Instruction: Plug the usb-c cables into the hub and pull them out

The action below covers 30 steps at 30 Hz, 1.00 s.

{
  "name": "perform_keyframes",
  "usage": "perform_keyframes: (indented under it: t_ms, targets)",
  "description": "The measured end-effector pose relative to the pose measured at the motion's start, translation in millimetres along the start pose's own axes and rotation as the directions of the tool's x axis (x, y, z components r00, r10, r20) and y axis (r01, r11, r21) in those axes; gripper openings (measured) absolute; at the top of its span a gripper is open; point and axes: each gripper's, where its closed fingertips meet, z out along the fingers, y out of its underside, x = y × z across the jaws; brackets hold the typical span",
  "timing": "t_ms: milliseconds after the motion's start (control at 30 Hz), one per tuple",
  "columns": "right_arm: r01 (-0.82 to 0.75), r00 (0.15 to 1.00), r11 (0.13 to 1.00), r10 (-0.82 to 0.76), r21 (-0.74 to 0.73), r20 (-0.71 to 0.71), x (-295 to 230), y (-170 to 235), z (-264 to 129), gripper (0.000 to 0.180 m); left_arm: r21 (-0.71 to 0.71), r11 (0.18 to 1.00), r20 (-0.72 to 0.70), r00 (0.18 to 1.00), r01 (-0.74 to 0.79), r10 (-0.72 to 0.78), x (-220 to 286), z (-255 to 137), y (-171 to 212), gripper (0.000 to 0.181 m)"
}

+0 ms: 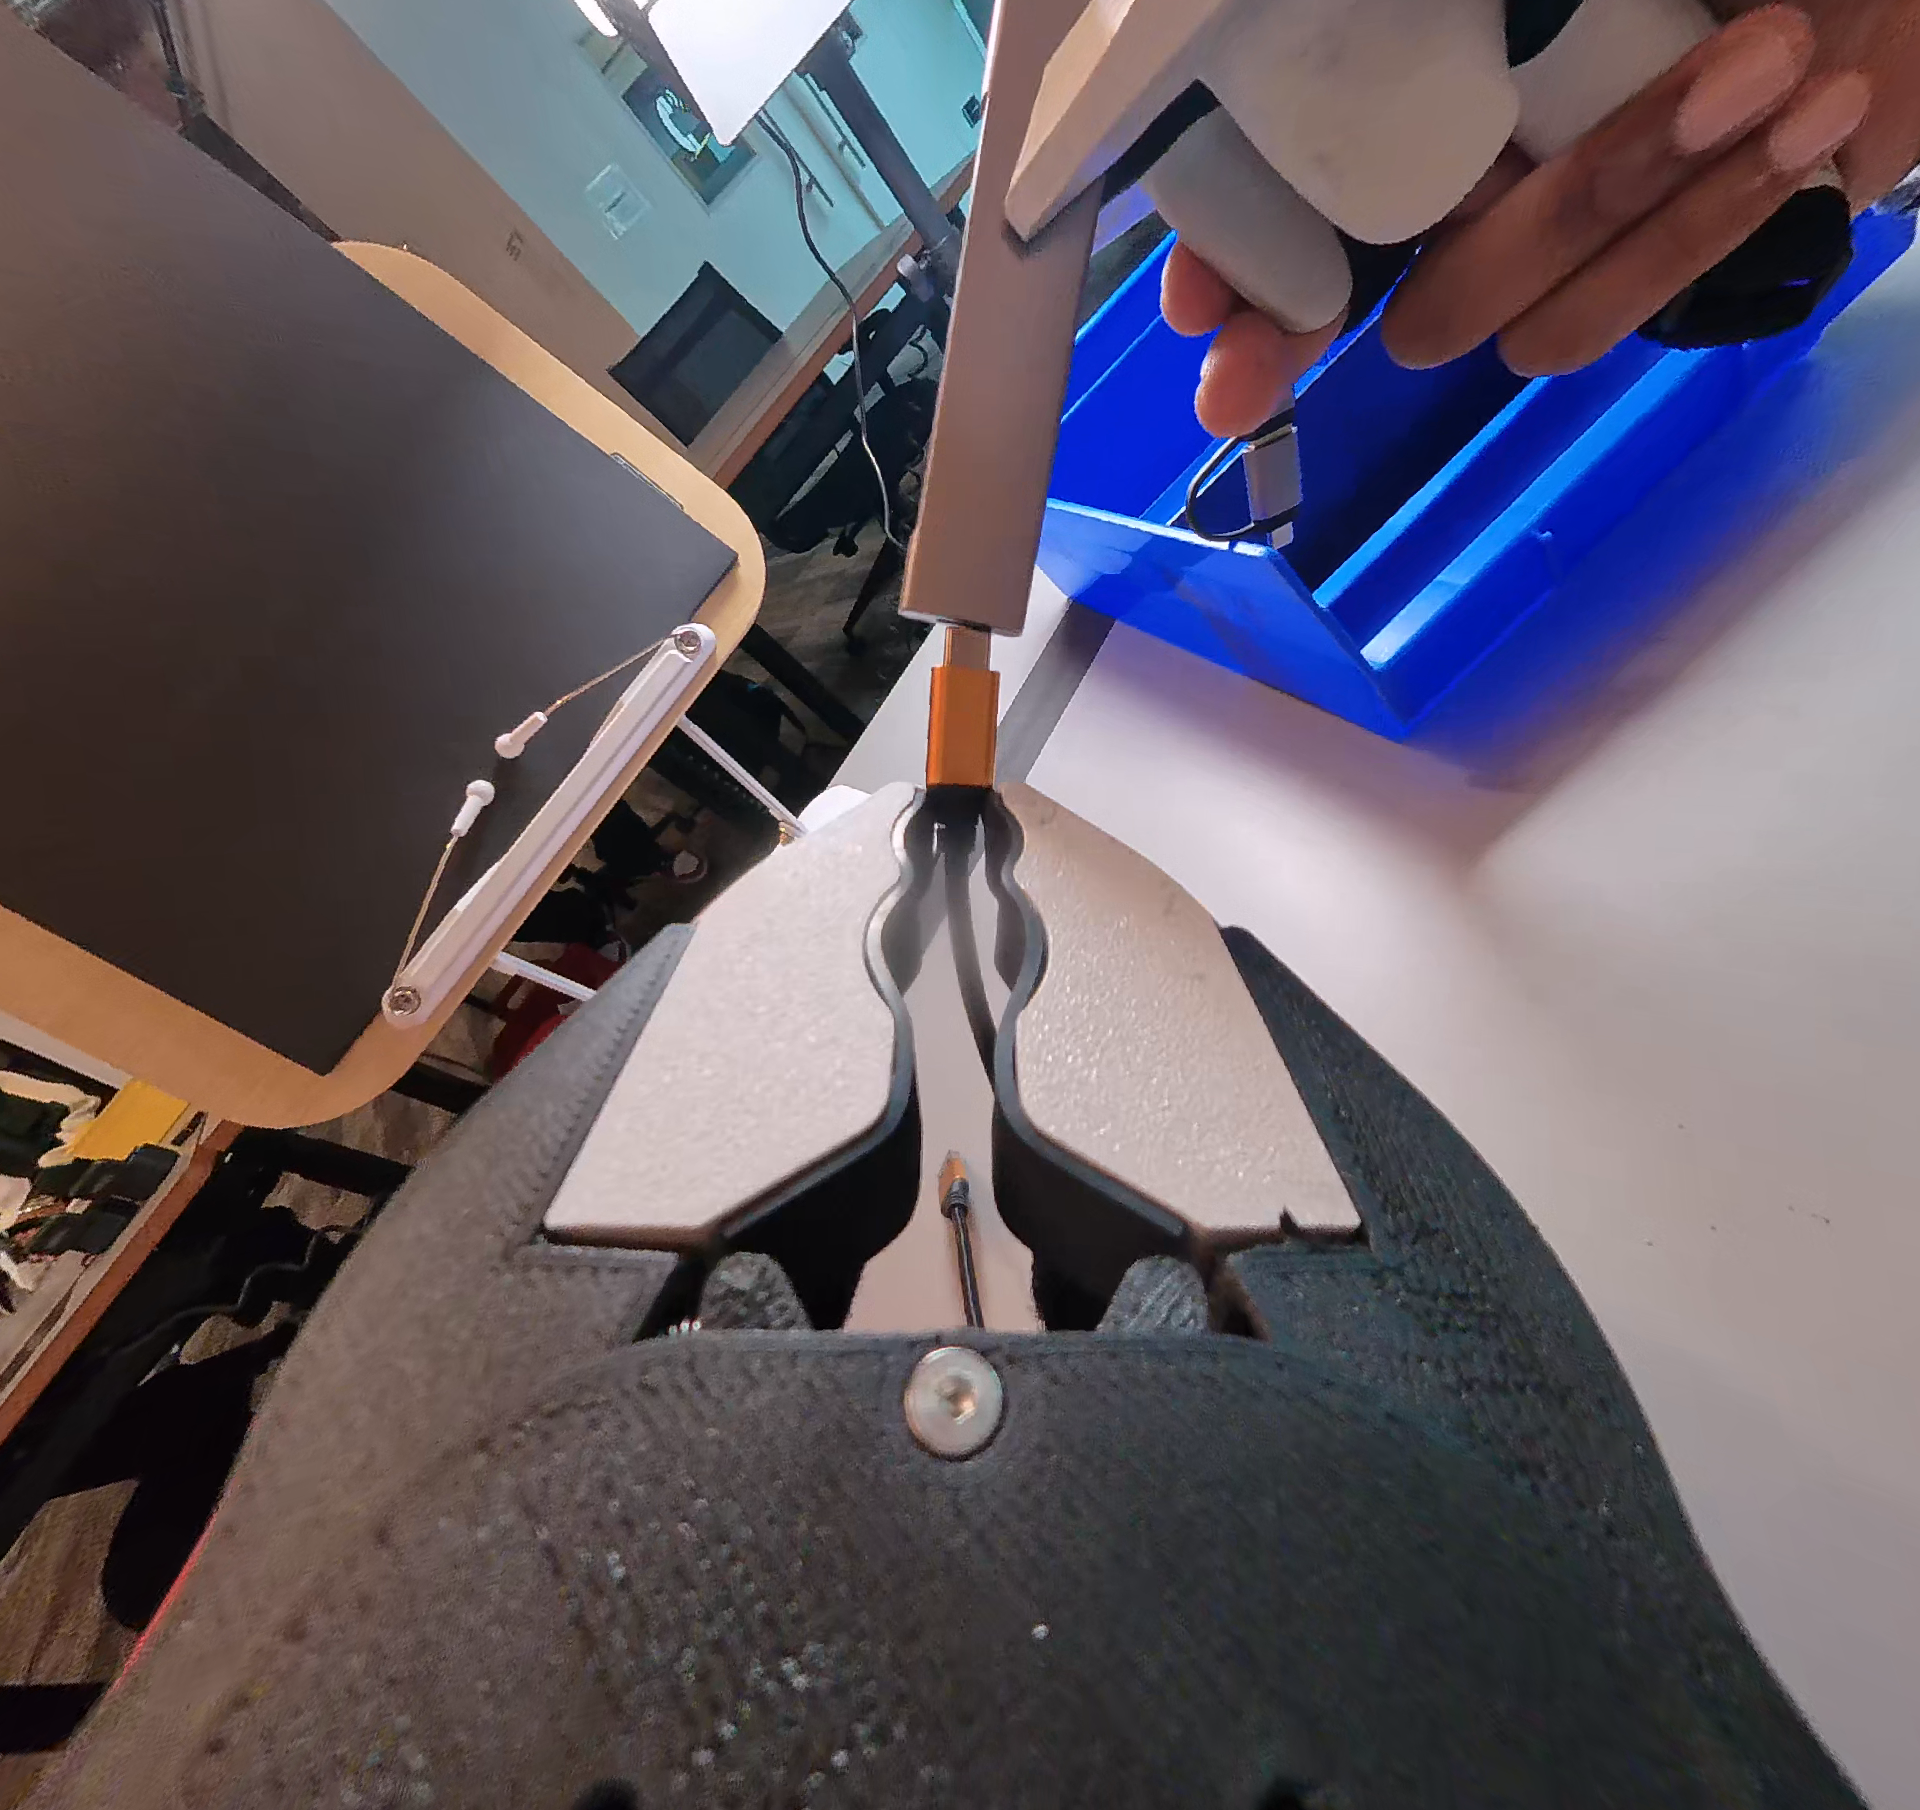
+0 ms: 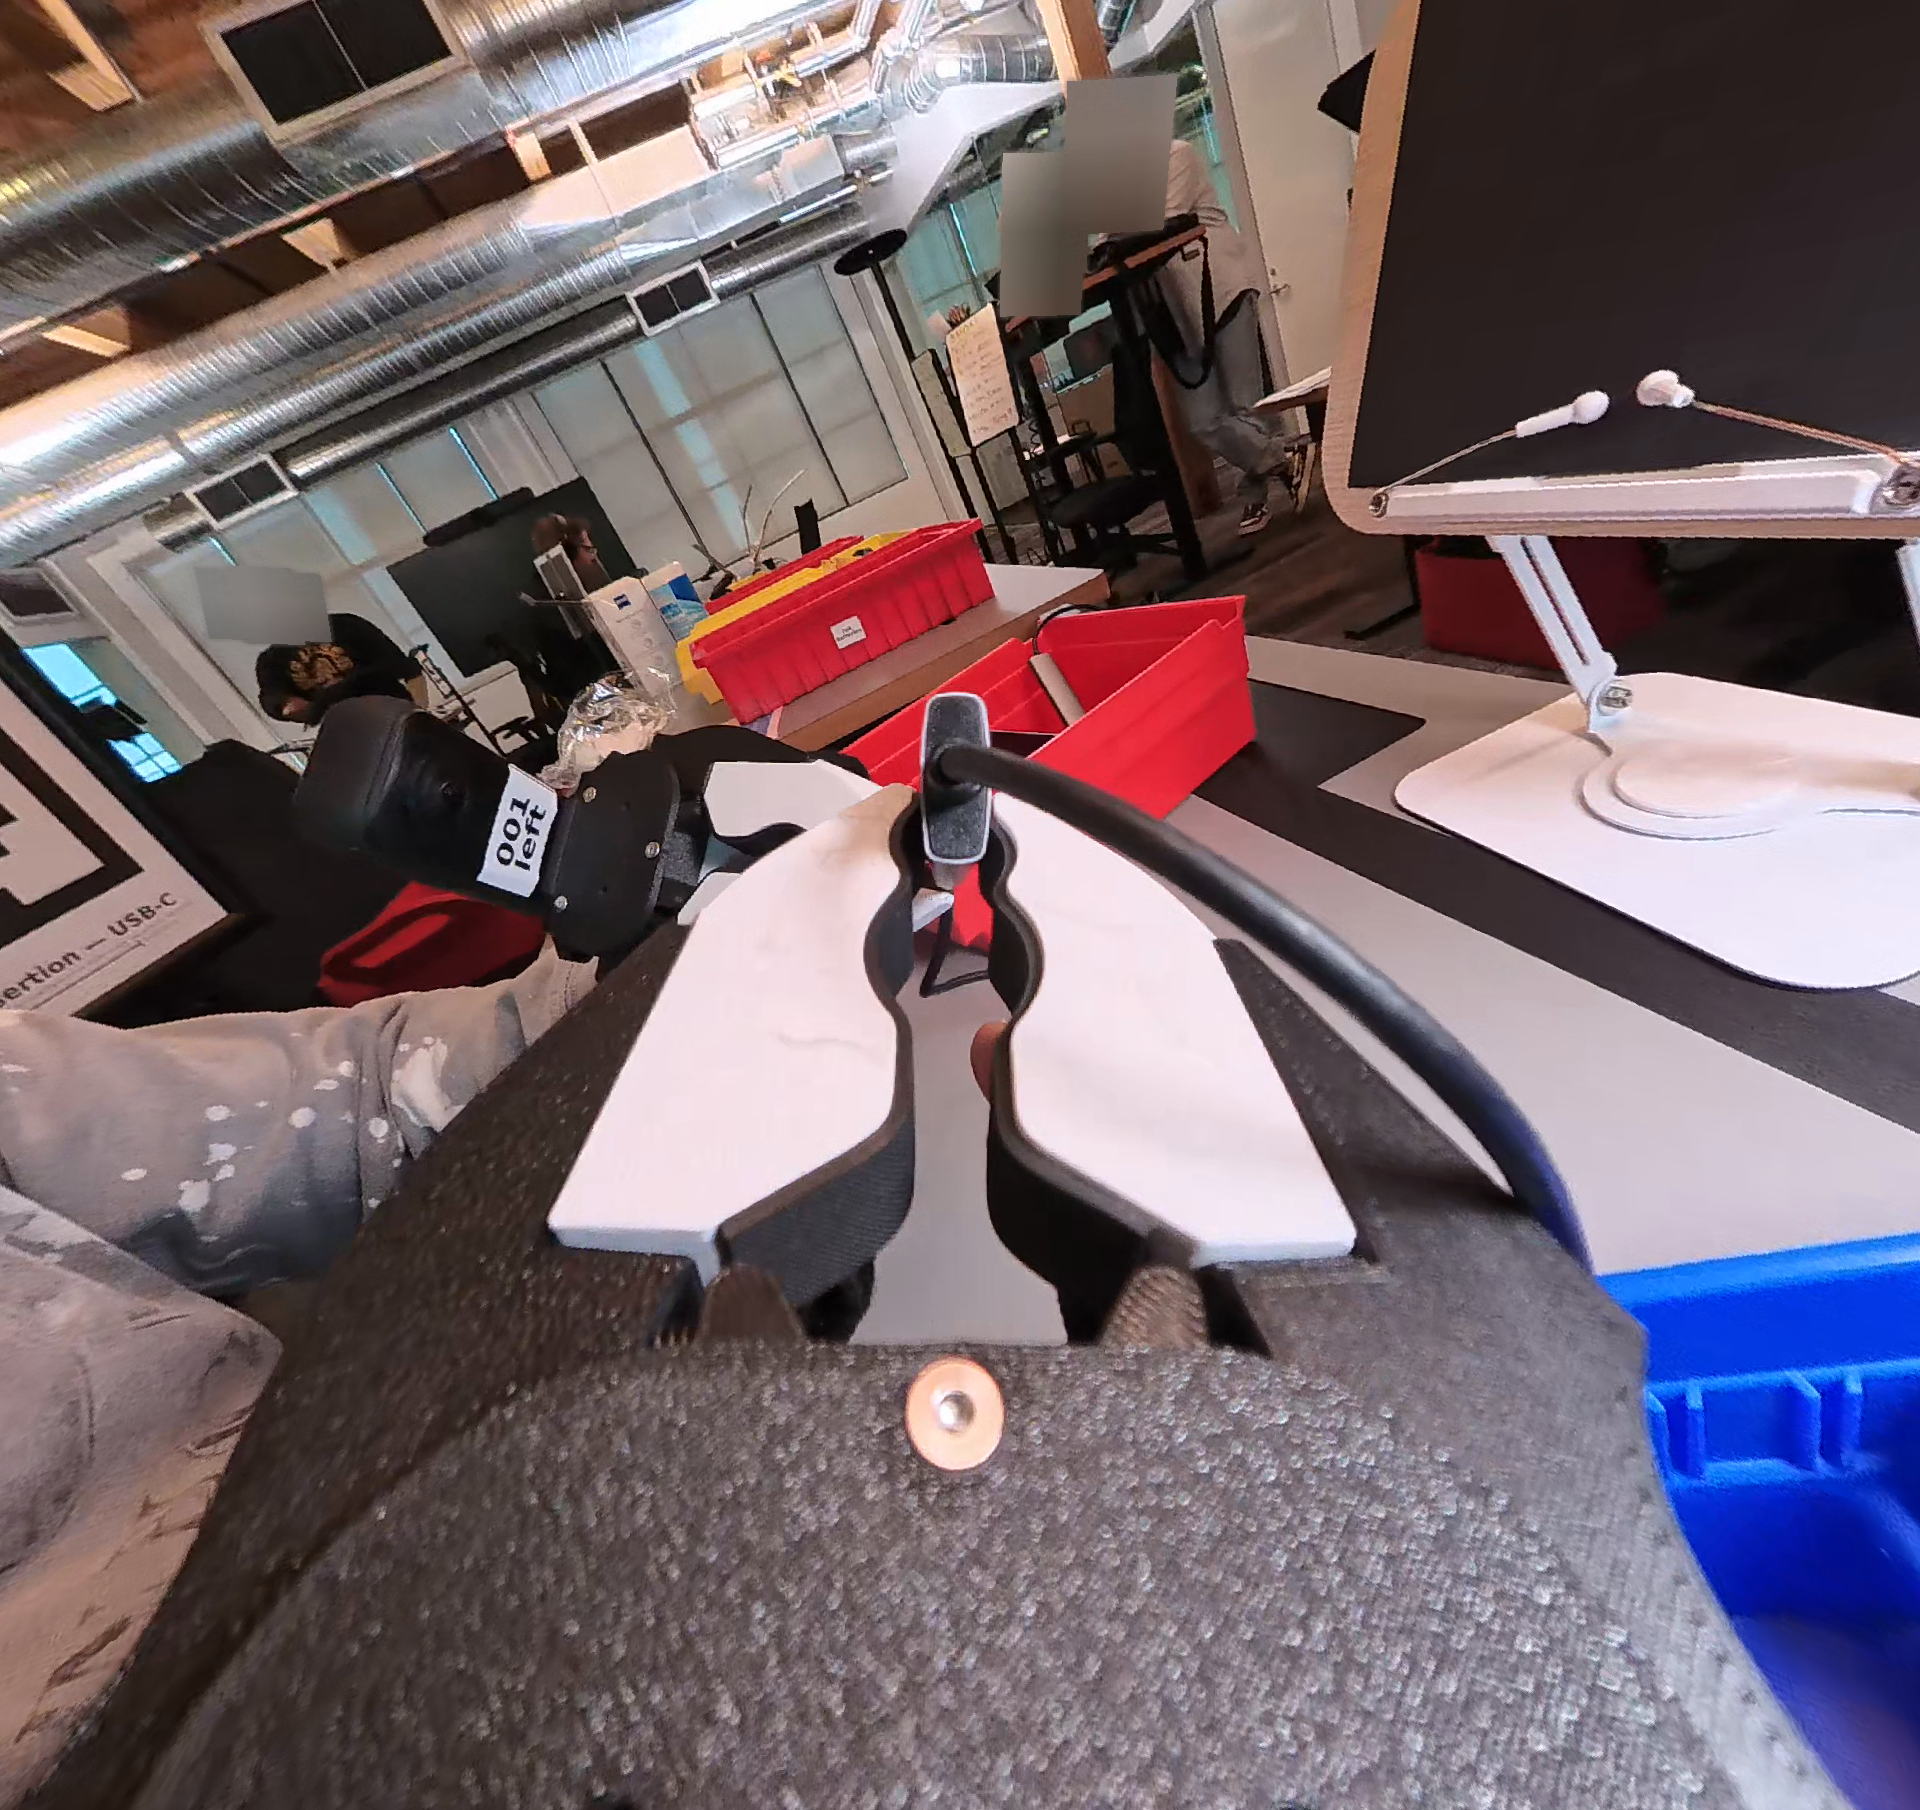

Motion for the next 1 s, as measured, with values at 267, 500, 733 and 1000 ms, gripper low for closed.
perform_keyframes:
  t_ms: [267,500,733,1000]
  targets:
    - [-0.034,0.999,0.999,0.034,-0.020,0.030,-3,2,-2,0.009,0.005,1.000,-0.008,1.000,-0.027,0.027,2,-2,-4,0.009]
    - [-0.040,0.999,0.997,0.042,-0.069,0.028,-5,6,-3,0.009,0.027,0.999,-0.063,0.998,-0.021,0.023,6,-5,-7,0.009]
    - [-0.077,0.996,0.995,0.079,-0.057,0.043,-6,5,-4,0.009,0.069,0.996,-0.115,0.992,0.054,-0.046,9,-8,-11,0.009]
    - [-0.159,0.967,0.987,0.149,0.032,0.208,-24,-12,-9,0.009,0.138,0.895,-0.391,0.854,0.423,-0.344,8,-24,-35,0.019]
